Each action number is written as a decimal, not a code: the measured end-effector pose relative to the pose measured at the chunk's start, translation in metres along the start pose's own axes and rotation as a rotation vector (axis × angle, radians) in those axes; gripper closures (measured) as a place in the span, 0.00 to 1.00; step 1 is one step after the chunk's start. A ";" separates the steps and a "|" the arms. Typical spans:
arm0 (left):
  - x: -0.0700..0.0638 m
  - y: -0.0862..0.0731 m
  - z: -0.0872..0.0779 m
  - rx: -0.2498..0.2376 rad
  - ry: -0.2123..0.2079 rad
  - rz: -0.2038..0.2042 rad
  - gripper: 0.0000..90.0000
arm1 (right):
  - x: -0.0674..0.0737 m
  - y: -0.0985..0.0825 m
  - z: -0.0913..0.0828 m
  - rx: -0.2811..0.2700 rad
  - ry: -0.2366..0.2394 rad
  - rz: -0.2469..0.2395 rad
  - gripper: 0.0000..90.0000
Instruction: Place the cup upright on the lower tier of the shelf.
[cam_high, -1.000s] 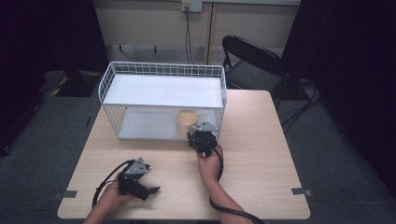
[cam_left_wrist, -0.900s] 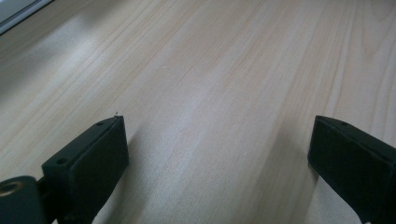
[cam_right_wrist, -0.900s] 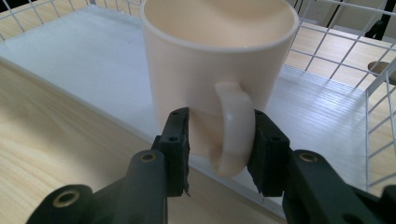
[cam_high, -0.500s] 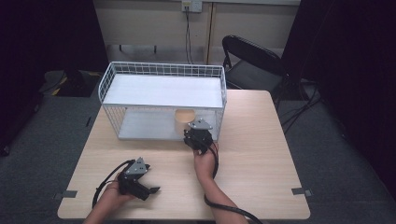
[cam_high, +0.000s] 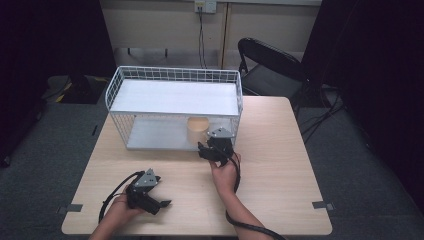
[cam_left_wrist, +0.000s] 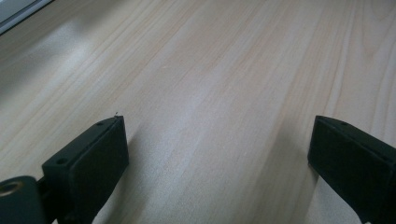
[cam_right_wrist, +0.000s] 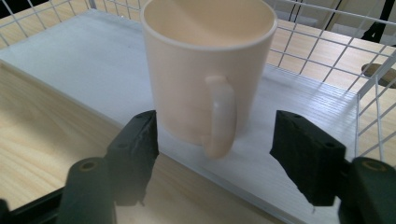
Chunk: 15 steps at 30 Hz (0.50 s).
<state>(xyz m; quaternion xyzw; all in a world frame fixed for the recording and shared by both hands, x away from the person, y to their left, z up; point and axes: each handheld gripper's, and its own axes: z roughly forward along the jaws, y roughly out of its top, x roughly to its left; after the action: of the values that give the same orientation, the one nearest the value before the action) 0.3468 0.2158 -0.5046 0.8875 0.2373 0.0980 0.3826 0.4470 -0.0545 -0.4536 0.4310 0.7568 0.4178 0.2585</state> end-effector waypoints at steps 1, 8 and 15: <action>0.000 0.000 0.000 0.000 0.000 0.000 0.05 | -0.001 0.000 -0.001 0.002 0.005 -0.002 0.31; 0.000 0.000 0.000 0.000 0.003 -0.004 0.05 | -0.003 -0.006 -0.008 0.008 0.030 0.001 0.26; 0.000 0.000 0.000 0.000 0.004 -0.005 0.05 | -0.001 -0.011 -0.016 0.021 0.065 -0.012 0.24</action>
<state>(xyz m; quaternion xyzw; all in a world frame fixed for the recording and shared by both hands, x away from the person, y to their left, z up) 0.3462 0.2160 -0.5046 0.8868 0.2401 0.0990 0.3823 0.4303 -0.0648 -0.4550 0.4152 0.7719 0.4219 0.2317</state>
